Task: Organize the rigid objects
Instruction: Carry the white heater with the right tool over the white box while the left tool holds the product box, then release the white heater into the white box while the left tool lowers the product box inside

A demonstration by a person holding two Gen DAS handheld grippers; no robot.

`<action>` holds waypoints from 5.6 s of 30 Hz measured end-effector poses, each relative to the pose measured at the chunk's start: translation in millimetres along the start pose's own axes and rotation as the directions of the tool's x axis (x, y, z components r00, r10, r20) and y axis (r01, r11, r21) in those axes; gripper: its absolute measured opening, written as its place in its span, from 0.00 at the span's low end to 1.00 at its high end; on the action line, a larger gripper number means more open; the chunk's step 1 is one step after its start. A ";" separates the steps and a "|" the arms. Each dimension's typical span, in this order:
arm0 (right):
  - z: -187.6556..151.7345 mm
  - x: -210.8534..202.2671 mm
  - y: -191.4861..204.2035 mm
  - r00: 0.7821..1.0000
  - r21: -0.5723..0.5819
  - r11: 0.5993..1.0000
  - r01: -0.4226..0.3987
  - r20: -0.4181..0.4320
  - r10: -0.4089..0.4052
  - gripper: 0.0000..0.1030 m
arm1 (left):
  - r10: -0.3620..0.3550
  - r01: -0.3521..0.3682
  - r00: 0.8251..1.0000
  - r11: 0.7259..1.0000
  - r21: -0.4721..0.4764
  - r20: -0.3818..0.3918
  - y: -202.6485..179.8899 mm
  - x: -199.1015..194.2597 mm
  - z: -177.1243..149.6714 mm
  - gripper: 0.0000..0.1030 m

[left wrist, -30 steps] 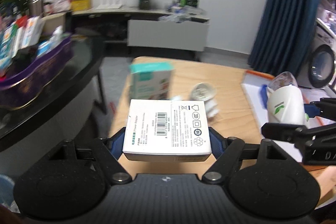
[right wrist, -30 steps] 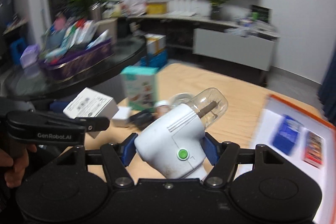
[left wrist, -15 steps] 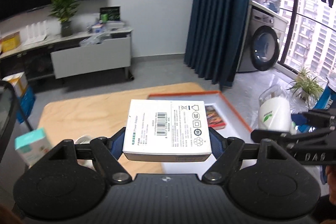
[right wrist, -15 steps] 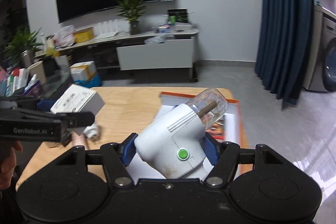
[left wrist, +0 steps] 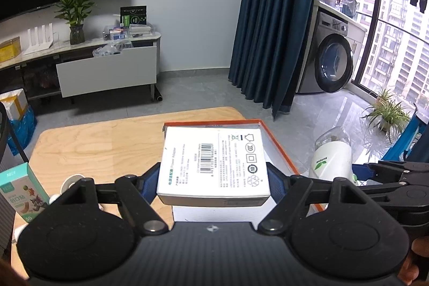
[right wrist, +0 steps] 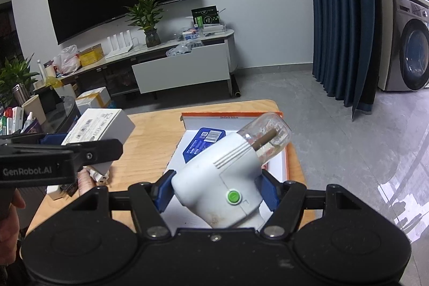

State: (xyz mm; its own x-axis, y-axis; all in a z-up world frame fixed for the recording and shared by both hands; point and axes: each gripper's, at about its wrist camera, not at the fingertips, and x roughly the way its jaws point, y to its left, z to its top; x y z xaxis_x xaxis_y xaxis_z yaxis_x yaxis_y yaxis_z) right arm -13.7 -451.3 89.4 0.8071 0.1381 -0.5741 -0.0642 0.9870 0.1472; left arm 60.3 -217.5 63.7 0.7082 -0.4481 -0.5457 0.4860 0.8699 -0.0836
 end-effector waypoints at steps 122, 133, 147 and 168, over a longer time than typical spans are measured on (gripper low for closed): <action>-1.5 44.1 -1.2 0.995 0.005 1.000 0.005 -0.099 -0.004 0.76 | 0.034 -0.037 0.997 0.999 -0.037 -0.063 -1.9 18.3 -28.2 0.77; -0.9 56.7 -3.9 0.994 0.001 1.000 0.013 -0.112 -0.013 0.76 | 0.041 -0.044 0.995 0.999 -0.028 -0.090 -2.9 27.2 -33.0 0.77; -2.3 68.0 -6.4 0.991 0.003 1.000 0.015 -0.133 -0.014 0.76 | 0.027 -0.030 0.994 0.999 -0.032 -0.105 -6.2 33.9 -36.9 0.77; -3.9 103.8 -10.3 0.977 -0.021 1.000 0.020 -0.212 -0.024 0.76 | 0.051 -0.056 0.992 0.998 -0.040 -0.119 1.7 35.6 -35.8 0.77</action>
State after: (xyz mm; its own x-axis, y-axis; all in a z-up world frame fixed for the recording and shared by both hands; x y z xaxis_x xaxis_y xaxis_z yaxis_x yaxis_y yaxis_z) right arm 68.4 -446.8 25.1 0.6657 0.1282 -0.7352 -0.0599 0.9911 0.1187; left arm 68.0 -224.6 14.2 0.6660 -0.3752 -0.6448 0.4246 0.9013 -0.0858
